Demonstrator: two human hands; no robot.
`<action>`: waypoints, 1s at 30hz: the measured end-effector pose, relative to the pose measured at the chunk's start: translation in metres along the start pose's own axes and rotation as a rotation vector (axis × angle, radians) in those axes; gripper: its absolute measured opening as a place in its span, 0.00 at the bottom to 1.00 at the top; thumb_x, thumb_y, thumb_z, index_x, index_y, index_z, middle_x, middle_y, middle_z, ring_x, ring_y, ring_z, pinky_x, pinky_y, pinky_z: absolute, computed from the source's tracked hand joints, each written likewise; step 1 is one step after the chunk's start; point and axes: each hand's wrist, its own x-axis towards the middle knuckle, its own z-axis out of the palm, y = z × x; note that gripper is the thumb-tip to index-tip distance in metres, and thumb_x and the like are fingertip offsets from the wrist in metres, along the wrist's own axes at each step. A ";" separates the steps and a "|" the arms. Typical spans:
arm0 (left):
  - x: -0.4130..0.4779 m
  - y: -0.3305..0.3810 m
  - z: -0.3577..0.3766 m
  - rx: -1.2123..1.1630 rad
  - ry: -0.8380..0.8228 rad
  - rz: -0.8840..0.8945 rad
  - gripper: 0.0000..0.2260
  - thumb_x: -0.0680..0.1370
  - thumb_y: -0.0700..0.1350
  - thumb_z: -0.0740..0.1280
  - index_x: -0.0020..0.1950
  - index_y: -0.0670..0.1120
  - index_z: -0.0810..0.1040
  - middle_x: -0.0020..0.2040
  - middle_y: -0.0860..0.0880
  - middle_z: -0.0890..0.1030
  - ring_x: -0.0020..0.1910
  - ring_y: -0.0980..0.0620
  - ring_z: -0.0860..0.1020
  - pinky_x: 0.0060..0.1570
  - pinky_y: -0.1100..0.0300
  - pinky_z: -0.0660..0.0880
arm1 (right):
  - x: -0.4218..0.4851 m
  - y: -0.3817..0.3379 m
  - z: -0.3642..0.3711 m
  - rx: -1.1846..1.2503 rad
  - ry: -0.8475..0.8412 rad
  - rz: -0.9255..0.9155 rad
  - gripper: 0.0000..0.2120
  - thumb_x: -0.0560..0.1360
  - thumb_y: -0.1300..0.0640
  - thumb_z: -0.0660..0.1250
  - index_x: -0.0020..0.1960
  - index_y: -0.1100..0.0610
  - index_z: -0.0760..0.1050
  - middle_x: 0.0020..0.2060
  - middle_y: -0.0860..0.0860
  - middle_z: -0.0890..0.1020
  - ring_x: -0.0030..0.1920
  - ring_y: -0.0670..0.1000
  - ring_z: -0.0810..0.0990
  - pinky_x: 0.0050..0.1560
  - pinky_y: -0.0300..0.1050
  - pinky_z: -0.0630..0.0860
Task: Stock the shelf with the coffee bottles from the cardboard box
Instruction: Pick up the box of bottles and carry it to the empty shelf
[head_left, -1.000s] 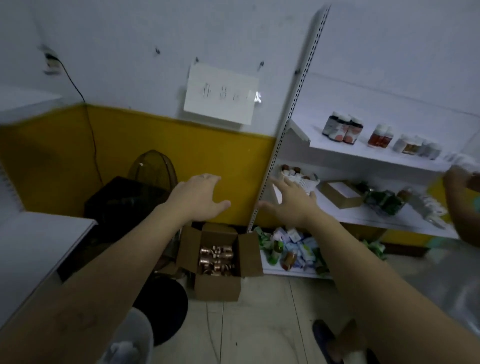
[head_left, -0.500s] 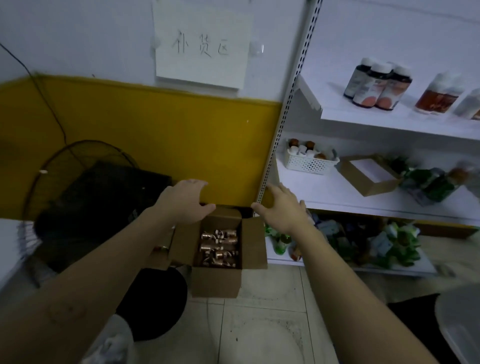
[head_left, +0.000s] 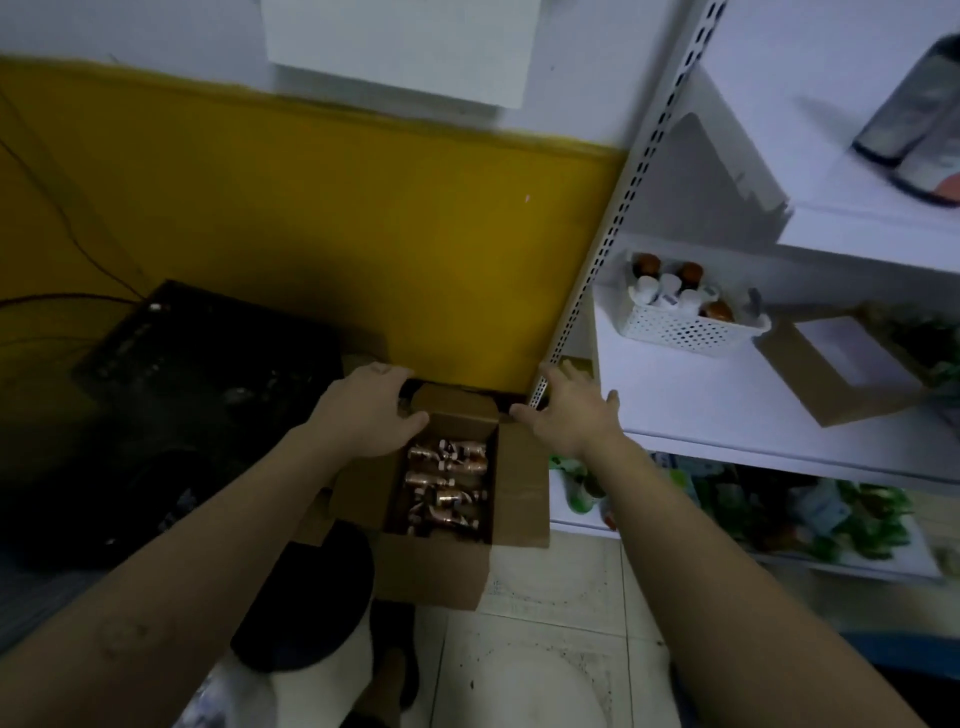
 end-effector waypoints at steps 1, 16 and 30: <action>0.018 -0.008 0.003 -0.004 -0.001 0.006 0.32 0.75 0.61 0.63 0.75 0.49 0.61 0.73 0.44 0.65 0.67 0.44 0.68 0.62 0.49 0.69 | 0.017 -0.003 0.004 -0.011 -0.013 0.014 0.38 0.75 0.35 0.61 0.78 0.50 0.54 0.79 0.54 0.52 0.77 0.57 0.51 0.72 0.68 0.48; 0.244 -0.141 0.167 -0.150 -0.248 -0.153 0.20 0.74 0.52 0.65 0.60 0.41 0.72 0.56 0.38 0.78 0.53 0.38 0.76 0.47 0.52 0.72 | 0.242 0.025 0.196 0.125 -0.272 0.173 0.30 0.77 0.46 0.65 0.73 0.62 0.64 0.69 0.62 0.70 0.68 0.63 0.68 0.68 0.58 0.66; 0.306 -0.210 0.396 -0.046 -0.430 -0.267 0.28 0.77 0.53 0.64 0.74 0.44 0.61 0.62 0.37 0.74 0.58 0.37 0.74 0.54 0.50 0.71 | 0.311 0.155 0.435 0.128 -0.547 0.469 0.40 0.75 0.44 0.66 0.78 0.57 0.51 0.75 0.60 0.61 0.72 0.63 0.65 0.67 0.56 0.68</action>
